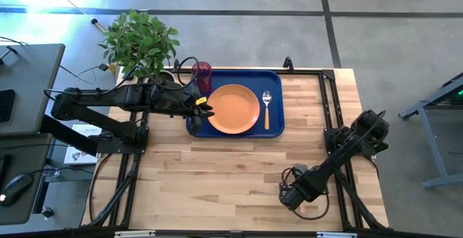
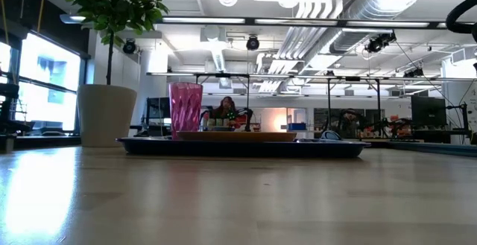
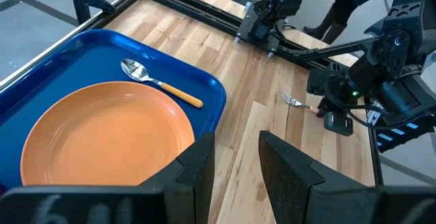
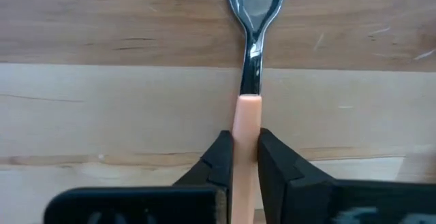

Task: Pick and place plate/cup/fork/spoon on tray
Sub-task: Put the orange fork on the blue serving tray beside the orange spoon

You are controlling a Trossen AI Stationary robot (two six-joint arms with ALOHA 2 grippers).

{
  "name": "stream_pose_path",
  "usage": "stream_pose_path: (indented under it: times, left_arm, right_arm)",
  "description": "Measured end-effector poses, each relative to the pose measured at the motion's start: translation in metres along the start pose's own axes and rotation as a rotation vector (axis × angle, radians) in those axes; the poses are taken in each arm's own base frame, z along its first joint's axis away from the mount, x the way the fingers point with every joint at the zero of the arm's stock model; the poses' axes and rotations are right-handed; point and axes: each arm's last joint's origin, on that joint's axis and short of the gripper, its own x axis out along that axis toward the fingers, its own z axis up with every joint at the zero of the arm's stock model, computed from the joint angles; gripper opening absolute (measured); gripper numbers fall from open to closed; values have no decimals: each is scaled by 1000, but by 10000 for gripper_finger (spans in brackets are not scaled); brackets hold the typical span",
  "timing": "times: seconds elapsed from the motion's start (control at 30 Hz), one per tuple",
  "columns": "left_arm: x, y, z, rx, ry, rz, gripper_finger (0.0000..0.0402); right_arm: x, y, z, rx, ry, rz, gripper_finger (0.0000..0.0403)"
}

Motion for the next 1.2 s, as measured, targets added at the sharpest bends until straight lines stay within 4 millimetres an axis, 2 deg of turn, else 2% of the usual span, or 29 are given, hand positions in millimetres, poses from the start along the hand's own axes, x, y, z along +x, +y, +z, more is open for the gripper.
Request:
stream_pose_path:
  times: [0.37, 0.57, 0.9, 1.2]
  left_arm:
    - [0, 0, 0, 0, 0, 0, 106]
    - [0, 0, 0, 0, 0, 0, 106]
    - [0, 0, 0, 0, -1, 0, 106]
    - [0, 0, 0, 0, -1, 0, 106]
  right_arm:
    - [-23, 4, 7, -18, -78, 212, 21]
    - [-43, 10, 21, 8, -179, 370, 21]
    - [-69, 23, 60, 20, -289, 444, 21]
    - [-88, 36, 113, -15, -358, 424, 21]
